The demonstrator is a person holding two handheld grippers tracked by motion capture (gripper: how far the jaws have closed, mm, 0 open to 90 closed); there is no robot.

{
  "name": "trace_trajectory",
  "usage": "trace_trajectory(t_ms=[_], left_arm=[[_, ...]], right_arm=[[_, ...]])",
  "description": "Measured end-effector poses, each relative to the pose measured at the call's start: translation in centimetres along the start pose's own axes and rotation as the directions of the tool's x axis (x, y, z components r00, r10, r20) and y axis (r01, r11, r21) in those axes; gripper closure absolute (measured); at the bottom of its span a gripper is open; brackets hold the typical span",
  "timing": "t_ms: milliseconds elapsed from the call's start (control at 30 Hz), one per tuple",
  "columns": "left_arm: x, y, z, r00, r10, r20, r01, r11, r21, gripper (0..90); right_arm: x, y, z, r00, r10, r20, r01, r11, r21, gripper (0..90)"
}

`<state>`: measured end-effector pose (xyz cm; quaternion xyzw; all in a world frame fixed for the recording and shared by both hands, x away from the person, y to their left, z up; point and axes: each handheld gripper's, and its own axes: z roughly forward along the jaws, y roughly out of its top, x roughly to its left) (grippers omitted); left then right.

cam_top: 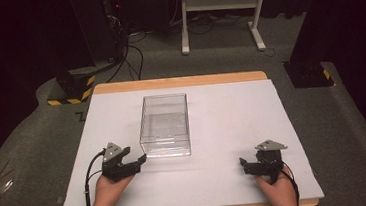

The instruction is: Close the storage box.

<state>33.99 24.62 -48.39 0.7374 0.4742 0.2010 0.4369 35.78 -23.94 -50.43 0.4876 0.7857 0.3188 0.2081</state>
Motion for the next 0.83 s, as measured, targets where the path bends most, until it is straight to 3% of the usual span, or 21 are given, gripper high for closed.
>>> trace_trajectory(t_ms=[200, 333, 467, 533, 833], left_arm=[[1.4, -2.3, -0.9, 0.9986, 0.041, -0.033, -0.039, 0.9967, 0.071, 26.1], [2.4, -3.1, -1.1, 0.9983, 0.028, -0.051, -0.020, 0.9899, 0.140, 24.2], [2.4, -3.3, -1.2, 0.9956, 0.068, -0.065, -0.058, 0.9867, 0.152, 23.1], [2.1, -3.3, -1.0, 0.9912, 0.108, -0.076, -0.094, 0.9811, 0.170, 19.7], [2.1, -3.3, -1.0, 0.9921, 0.103, -0.072, -0.089, 0.9817, 0.168, 19.4]], right_arm=[[0.0, 0.0, 0.0, 1.0000, 0.000, 0.000, 0.000, 1.000, 0.000, 10.5], [0.0, 0.0, 0.0, 1.0000, 0.001, 0.000, -0.001, 1.000, 0.000, 10.5], [0.0, 0.0, 0.0, 1.0000, 0.000, 0.001, 0.000, 1.000, 0.000, 10.5], [0.0, 0.0, 0.0, 1.0000, 0.000, 0.001, 0.000, 1.000, 0.000, 10.6], [0.0, 0.0, 0.0, 1.0000, 0.000, 0.000, 0.000, 1.000, 0.000, 10.6]])
